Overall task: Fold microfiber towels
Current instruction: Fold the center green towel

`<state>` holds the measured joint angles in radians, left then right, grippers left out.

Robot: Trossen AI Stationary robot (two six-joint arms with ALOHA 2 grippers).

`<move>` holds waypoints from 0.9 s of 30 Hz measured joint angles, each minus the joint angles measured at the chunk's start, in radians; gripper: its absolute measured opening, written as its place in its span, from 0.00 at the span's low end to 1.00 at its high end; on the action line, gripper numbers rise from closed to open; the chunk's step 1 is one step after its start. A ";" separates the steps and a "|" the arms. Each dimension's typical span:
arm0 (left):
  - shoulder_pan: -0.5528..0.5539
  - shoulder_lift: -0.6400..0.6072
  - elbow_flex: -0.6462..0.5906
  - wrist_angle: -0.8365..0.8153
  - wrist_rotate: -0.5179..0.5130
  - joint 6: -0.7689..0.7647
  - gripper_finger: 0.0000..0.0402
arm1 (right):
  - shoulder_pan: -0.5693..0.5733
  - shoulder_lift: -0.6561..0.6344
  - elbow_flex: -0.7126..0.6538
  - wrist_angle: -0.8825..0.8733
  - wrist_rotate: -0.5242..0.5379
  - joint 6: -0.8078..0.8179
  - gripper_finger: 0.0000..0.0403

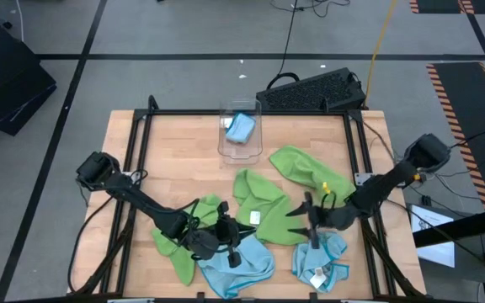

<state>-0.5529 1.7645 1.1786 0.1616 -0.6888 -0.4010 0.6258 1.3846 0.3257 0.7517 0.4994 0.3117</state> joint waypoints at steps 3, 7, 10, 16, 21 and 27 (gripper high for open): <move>0.001 0.000 0.000 -0.003 0.000 0.000 0.08 | 0.004 0.100 0.105 -0.062 -0.005 -0.061 0.56; -0.002 0.000 0.000 -0.009 -0.001 -0.011 0.08 | 0.025 0.186 0.257 -0.365 -0.031 -0.087 0.56; -0.017 0.000 0.000 -0.008 -0.002 -0.049 0.08 | 0.060 0.219 0.339 -0.579 -0.083 -0.039 0.56; -0.068 0.051 0.001 0.050 -0.066 -0.077 0.08 | 0.177 0.208 0.354 -0.662 -0.054 0.025 0.56; -0.080 0.107 0.048 0.079 -0.054 -0.053 0.08 | 0.254 0.176 0.354 -0.723 0.032 0.090 0.56; -0.066 0.145 0.085 0.077 -0.030 0.008 0.08 | 0.286 0.167 0.350 -0.791 0.106 0.153 0.54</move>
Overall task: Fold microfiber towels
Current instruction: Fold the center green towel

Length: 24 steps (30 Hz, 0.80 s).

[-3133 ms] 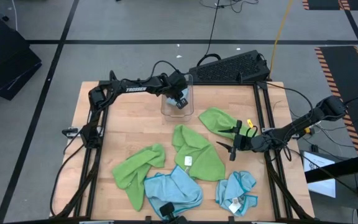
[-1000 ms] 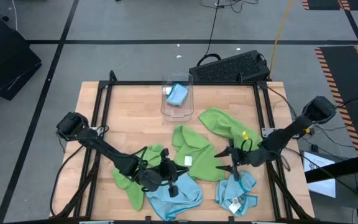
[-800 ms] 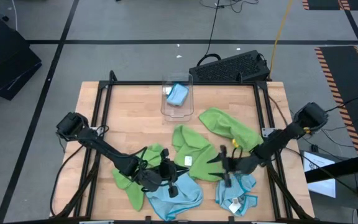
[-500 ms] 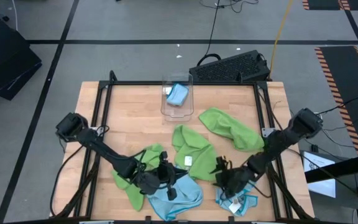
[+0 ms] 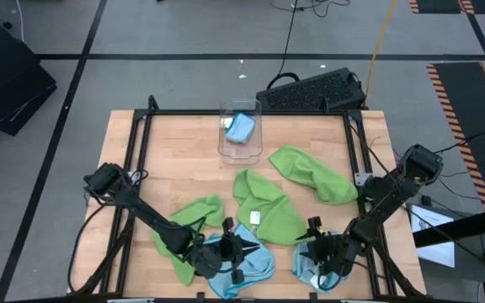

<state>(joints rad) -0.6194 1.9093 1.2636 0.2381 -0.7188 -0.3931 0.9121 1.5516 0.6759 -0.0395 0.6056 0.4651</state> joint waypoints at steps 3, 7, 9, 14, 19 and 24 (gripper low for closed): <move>0.015 0.003 0.005 -0.001 0.020 0.006 0.08 | -0.017 0.000 -0.027 0.042 -0.007 0.025 0.50; 0.028 0.003 0.006 -0.001 0.038 -0.001 0.08 | -0.028 0.000 -0.061 0.076 -0.033 0.047 0.44; 0.027 0.003 0.006 -0.001 0.038 0.002 0.08 | -0.028 0.000 -0.076 0.078 -0.032 0.055 0.41; 0.026 0.003 0.006 -0.001 0.042 0.003 0.08 | -0.028 0.000 -0.109 0.101 -0.032 0.055 0.32; 0.026 0.003 0.006 -0.001 0.042 0.003 0.08 | -0.028 0.000 -0.128 0.145 -0.032 0.044 0.24; 0.026 0.003 0.006 -0.001 0.042 0.015 0.08 | -0.029 -0.007 -0.128 0.152 -0.032 0.021 0.17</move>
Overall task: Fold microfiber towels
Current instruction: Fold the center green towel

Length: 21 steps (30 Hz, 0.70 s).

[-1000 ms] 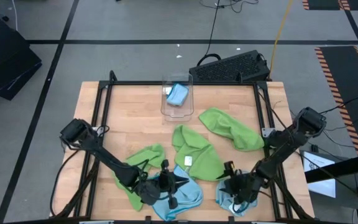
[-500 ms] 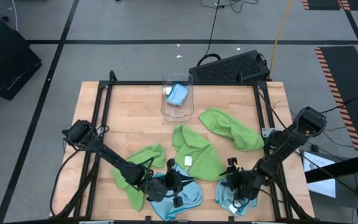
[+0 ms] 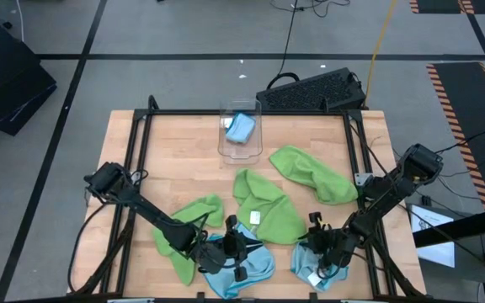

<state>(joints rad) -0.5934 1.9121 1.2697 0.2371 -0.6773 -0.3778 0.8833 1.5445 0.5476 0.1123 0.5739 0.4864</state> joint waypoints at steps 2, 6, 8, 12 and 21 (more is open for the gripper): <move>0.000 0.000 0.000 0.000 0.000 0.003 0.08 | 0.000 -0.007 0.000 0.000 0.001 -0.001 0.14; 0.005 0.000 0.000 0.000 0.000 0.002 0.08 | 0.000 -0.022 0.000 0.001 0.001 -0.002 0.11; 0.009 0.000 0.000 0.001 0.000 -0.001 0.08 | 0.000 -0.023 0.000 0.005 0.001 -0.001 0.11; 0.011 0.000 0.000 0.002 0.000 -0.002 0.08 | 0.000 -0.023 0.000 0.004 0.000 -0.002 0.12; 0.011 0.000 0.000 0.003 -0.001 -0.018 0.08 | 0.000 -0.023 0.000 0.004 -0.027 -0.023 0.02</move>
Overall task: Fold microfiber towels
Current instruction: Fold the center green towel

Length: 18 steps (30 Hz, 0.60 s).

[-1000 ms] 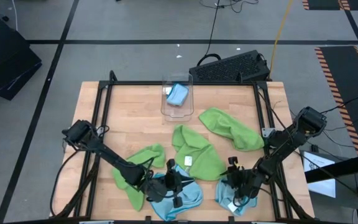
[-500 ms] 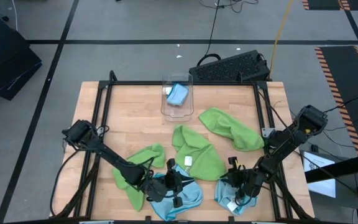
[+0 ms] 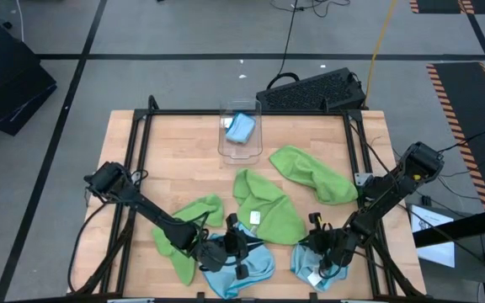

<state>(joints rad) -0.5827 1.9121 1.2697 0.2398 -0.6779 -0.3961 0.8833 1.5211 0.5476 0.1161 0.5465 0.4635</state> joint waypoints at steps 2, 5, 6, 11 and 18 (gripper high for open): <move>0.000 0.000 0.000 0.000 0.000 -0.001 0.08 | 0.000 -0.004 0.000 -0.002 0.002 -0.004 0.01; 0.000 0.000 0.000 0.000 0.000 -0.001 0.08 | 0.000 -0.025 -0.001 -0.002 0.003 -0.005 0.03; 0.000 0.000 0.000 0.000 0.000 -0.001 0.08 | 0.000 -0.034 -0.001 -0.004 0.003 -0.006 0.05; 0.000 0.000 0.000 -0.002 0.000 -0.001 0.08 | 0.002 -0.083 -0.001 -0.016 0.003 -0.013 0.09; 0.000 0.000 0.000 -0.002 -0.001 -0.005 0.08 | 0.004 -0.102 -0.001 -0.021 0.003 -0.046 0.01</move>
<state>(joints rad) -0.5827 1.9118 1.2697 0.2379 -0.6787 -0.4011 0.8871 1.4190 0.5468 0.0948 0.5498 0.4173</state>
